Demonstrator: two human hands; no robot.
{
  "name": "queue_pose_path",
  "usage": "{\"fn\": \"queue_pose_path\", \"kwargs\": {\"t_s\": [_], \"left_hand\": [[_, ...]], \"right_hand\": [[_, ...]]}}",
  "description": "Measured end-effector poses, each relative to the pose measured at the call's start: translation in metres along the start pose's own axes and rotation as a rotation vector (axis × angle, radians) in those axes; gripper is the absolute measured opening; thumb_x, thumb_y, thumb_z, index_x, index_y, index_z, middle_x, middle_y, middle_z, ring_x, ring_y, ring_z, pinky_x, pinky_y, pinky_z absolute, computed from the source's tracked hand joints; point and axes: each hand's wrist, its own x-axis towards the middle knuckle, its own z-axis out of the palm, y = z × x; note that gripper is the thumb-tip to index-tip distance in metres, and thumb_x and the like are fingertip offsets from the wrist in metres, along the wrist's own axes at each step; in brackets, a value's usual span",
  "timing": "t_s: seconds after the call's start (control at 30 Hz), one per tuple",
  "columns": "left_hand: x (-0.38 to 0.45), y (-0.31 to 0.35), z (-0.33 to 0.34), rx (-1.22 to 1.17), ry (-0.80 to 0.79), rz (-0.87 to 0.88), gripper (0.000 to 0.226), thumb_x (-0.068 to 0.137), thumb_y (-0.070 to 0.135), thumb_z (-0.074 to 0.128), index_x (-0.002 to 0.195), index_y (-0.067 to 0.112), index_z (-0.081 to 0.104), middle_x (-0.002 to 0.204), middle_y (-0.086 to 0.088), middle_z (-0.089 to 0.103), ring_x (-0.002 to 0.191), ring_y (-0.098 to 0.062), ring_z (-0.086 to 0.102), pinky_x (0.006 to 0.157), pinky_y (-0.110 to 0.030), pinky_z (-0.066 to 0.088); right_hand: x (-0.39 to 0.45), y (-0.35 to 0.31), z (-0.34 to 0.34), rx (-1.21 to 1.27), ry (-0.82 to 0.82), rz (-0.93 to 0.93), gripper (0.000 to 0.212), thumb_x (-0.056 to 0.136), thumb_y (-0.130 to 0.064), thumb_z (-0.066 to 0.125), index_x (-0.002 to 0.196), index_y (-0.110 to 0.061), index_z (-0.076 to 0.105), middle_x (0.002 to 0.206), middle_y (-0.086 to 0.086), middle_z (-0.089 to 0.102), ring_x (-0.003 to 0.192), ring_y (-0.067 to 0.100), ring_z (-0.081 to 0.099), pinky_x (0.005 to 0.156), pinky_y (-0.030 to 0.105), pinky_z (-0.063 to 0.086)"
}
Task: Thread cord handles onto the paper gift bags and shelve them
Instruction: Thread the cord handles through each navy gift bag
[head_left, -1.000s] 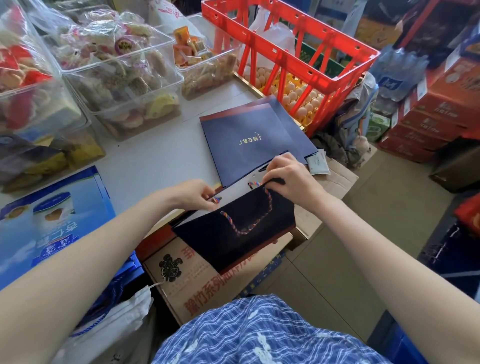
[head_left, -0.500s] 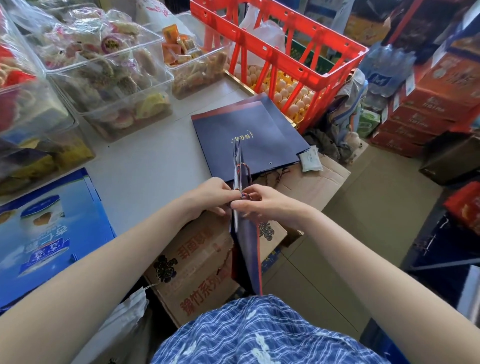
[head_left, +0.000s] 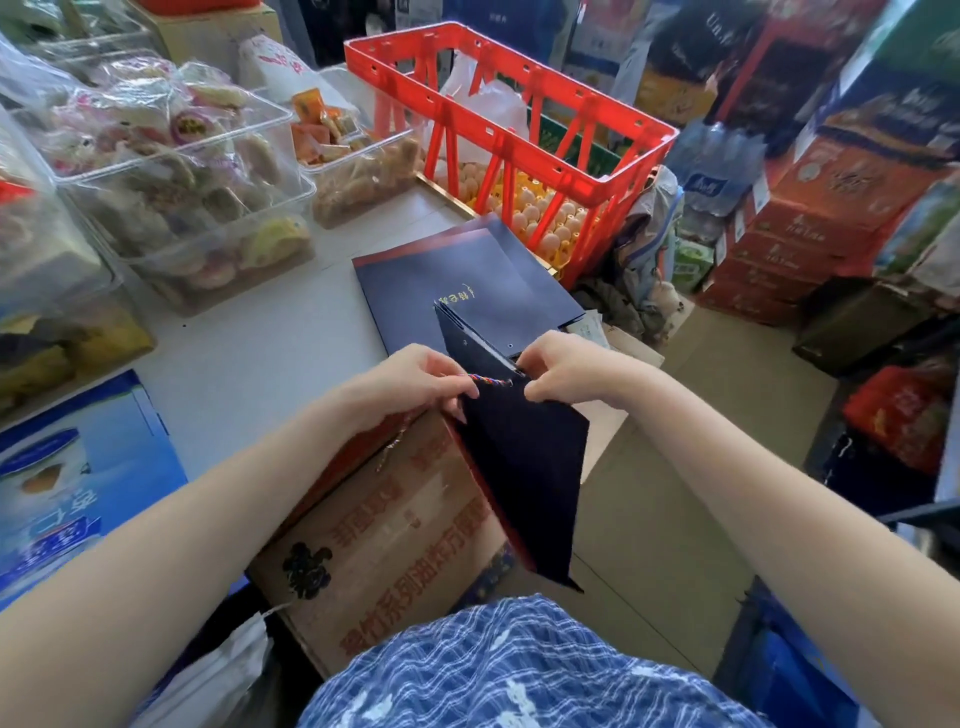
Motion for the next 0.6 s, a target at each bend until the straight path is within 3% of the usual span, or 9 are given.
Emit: {"fn": "queue_pose_path", "kwargs": {"t_s": [0.07, 0.13, 0.17, 0.23, 0.37, 0.47, 0.53, 0.6], "left_hand": [[0.003, 0.003, -0.01, 0.212, 0.122, 0.095, 0.014, 0.09, 0.023, 0.06, 0.086, 0.015, 0.072, 0.059, 0.007, 0.057, 0.051, 0.001, 0.05, 0.055, -0.013, 0.034], [0.006, 0.003, -0.014, 0.442, 0.229, 0.179, 0.014, 0.089, 0.024, 0.062, 0.089, 0.015, 0.072, 0.067, 0.004, 0.059, 0.062, -0.001, 0.055, 0.055, -0.012, 0.033], [0.006, 0.001, -0.014, 0.517, 0.278, 0.209, 0.015, 0.089, 0.025, 0.062, 0.091, 0.013, 0.072, 0.074, 0.0, 0.061, 0.072, -0.01, 0.058, 0.06, -0.017, 0.033], [0.006, -0.008, -0.013, 0.613, 0.358, 0.285, 0.018, 0.089, 0.025, 0.061, 0.094, 0.012, 0.072, 0.089, -0.004, 0.065, 0.087, -0.022, 0.057, 0.068, -0.023, 0.031], [-0.002, -0.036, -0.007, 0.623, 0.466, 0.505, 0.009, 0.083, 0.019, 0.069, 0.084, 0.012, 0.074, 0.101, -0.007, 0.058, 0.09, -0.024, 0.054, 0.078, -0.026, 0.038], [-0.013, -0.062, -0.004, 0.619, 0.424, 0.485, 0.015, 0.083, 0.023, 0.063, 0.084, 0.012, 0.074, 0.102, -0.007, 0.058, 0.092, -0.023, 0.055, 0.082, -0.035, 0.047], [-0.021, -0.075, 0.001, 0.706, 0.47, 0.475, 0.025, 0.084, 0.03, 0.056, 0.082, 0.012, 0.073, 0.101, -0.008, 0.059, 0.094, -0.023, 0.052, 0.081, -0.039, 0.048], [-0.026, -0.086, 0.005, 0.754, 0.543, 0.445, 0.029, 0.084, 0.032, 0.049, 0.079, 0.012, 0.07, 0.105, -0.009, 0.06, 0.099, -0.023, 0.046, 0.082, -0.041, 0.045]], "right_hand": [[-0.001, 0.004, -0.012, -0.152, 0.048, -0.033, 0.017, 0.079, -0.001, 0.05, 0.071, -0.012, 0.059, 0.075, 0.004, 0.057, 0.078, 0.026, 0.052, 0.058, 0.027, 0.041], [-0.002, 0.005, -0.022, -0.212, 0.105, -0.057, 0.036, 0.082, 0.004, 0.046, 0.107, -0.012, 0.066, 0.106, 0.007, 0.064, 0.099, 0.026, 0.057, 0.08, 0.032, 0.05], [-0.002, 0.005, -0.026, -0.209, 0.129, -0.061, 0.043, 0.082, 0.006, 0.043, 0.115, -0.013, 0.063, 0.114, 0.008, 0.062, 0.104, 0.027, 0.057, 0.087, 0.036, 0.05], [-0.001, 0.006, -0.032, -0.188, 0.175, -0.102, 0.047, 0.081, 0.01, 0.039, 0.116, -0.012, 0.063, 0.117, 0.01, 0.061, 0.105, 0.026, 0.056, 0.088, 0.036, 0.049], [0.01, 0.012, -0.036, -0.167, 0.154, -0.152, 0.05, 0.082, 0.013, 0.036, 0.115, -0.013, 0.063, 0.114, 0.01, 0.062, 0.105, 0.024, 0.056, 0.088, 0.033, 0.047], [0.023, 0.02, -0.027, -0.072, 0.036, -0.153, 0.046, 0.084, 0.014, 0.037, 0.112, -0.012, 0.063, 0.104, 0.006, 0.062, 0.093, 0.019, 0.055, 0.079, 0.026, 0.046], [0.036, 0.023, -0.016, 0.021, -0.049, -0.152, 0.043, 0.084, 0.015, 0.038, 0.11, -0.01, 0.062, 0.099, 0.006, 0.062, 0.088, 0.019, 0.056, 0.071, 0.023, 0.048], [0.053, 0.024, -0.003, 0.08, -0.129, -0.161, 0.043, 0.085, 0.017, 0.038, 0.105, -0.013, 0.06, 0.099, 0.007, 0.062, 0.086, 0.02, 0.057, 0.073, 0.026, 0.051]]}}
